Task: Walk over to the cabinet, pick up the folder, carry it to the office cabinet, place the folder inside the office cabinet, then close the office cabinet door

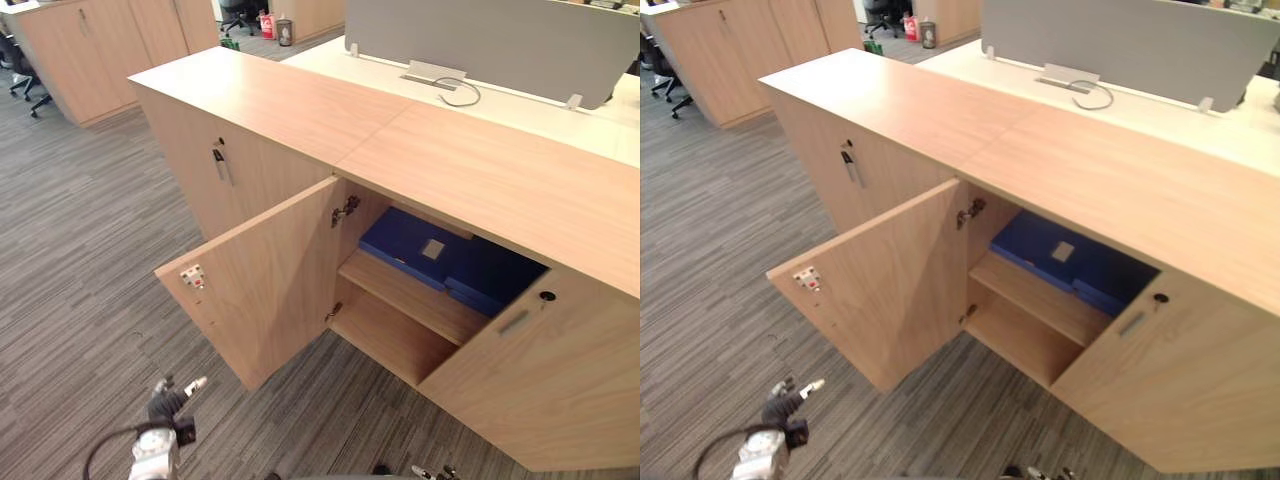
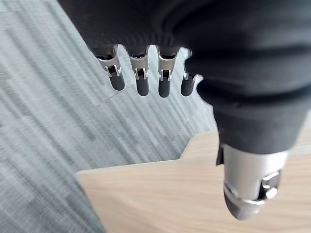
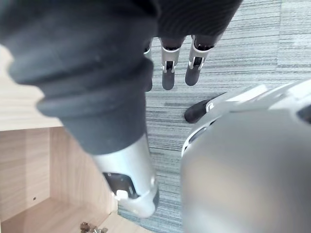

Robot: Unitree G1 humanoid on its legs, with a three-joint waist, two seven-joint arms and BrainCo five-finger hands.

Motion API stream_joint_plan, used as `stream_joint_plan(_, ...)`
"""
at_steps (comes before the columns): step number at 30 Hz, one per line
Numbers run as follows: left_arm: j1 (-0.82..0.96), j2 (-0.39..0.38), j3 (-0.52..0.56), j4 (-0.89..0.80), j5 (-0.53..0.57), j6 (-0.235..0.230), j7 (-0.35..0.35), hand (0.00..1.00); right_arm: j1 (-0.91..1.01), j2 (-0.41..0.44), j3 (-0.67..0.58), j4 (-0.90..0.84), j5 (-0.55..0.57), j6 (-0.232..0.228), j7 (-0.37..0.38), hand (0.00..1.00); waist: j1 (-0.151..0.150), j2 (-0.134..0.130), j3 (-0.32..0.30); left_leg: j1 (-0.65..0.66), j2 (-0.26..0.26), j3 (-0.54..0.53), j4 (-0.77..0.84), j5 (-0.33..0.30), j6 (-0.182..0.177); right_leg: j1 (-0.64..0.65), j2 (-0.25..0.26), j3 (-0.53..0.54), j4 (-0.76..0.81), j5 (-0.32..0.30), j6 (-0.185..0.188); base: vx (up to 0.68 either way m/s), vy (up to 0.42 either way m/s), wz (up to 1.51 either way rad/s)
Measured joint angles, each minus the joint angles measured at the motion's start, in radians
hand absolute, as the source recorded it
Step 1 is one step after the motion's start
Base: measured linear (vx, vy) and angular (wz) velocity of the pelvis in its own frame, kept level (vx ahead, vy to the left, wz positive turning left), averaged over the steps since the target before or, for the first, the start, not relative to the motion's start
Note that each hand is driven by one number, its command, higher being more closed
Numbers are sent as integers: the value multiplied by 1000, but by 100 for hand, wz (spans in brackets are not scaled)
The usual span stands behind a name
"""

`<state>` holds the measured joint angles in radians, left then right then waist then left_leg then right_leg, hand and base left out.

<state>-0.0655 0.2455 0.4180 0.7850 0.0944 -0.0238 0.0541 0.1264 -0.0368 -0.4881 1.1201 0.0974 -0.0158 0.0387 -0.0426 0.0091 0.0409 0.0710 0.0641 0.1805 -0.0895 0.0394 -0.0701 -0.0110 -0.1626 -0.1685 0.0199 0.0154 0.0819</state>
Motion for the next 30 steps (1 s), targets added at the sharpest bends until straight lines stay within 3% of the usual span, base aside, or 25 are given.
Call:
stream_joint_plan(3, -136, 140, -12, 32, 90, 7, 27, 0, 17, 0, -1, 0, 1, 13, 2, 0, -6, -3, -4, 1, 17, 24, 3, 5, -15, -3, 22, 17, -15, 12, -9, -10, -24, -21)
stream_joint_plan(6, -233, 227, -62, 90, 179, 9, 33, 0, 20, -3, -10, 0, 6, 14, 8, 0, -15, 5, -7, 2, 26, 39, 4, 7, -15, -7, 34, 41, -16, 21, -2, 30, -17, -20)
stream_joint_plan(12, -366, 287, -90, 225, 197, 25, 35, 0, 29, -3, -73, 24, 41, 15, 36, 0, -26, 13, -4, 19, 31, 85, 27, -18, -20, -9, 42, 89, -14, 22, -3, 29, 15, -23)
stream_joint_plan(22, -403, 306, -158, 306, 181, 50, 38, 0, 113, 1, -154, 49, 41, 25, 56, 0, -23, 6, 1, 17, 30, 121, 62, -48, -26, -44, 42, 140, 14, 25, -7, -47, 17, -14)
stream_joint_plan(25, -390, 293, -244, 293, 179, 53, 46, 0, 119, 2, -161, 54, 41, 27, 55, 0, -16, 3, 3, 17, 26, 118, 62, -47, -26, -44, 38, 140, 12, 25, -8, -3, 9, 2)
stream_joint_plan(29, -281, 260, -425, 109, 177, 54, 62, 0, 97, 3, -161, 54, 40, 27, 42, 0, 0, -4, 4, 0, 6, 85, 60, -40, -14, -42, 16, 111, 12, 25, -6, 14, 41, 26)
stream_joint_plan(30, -245, 255, -511, 52, 168, 50, 62, 0, 81, 2, -161, 54, 40, 26, 29, 0, 8, -4, 5, -3, -3, 73, 56, -32, -3, -38, 5, 98, 12, 26, -3, 33, 76, 38)
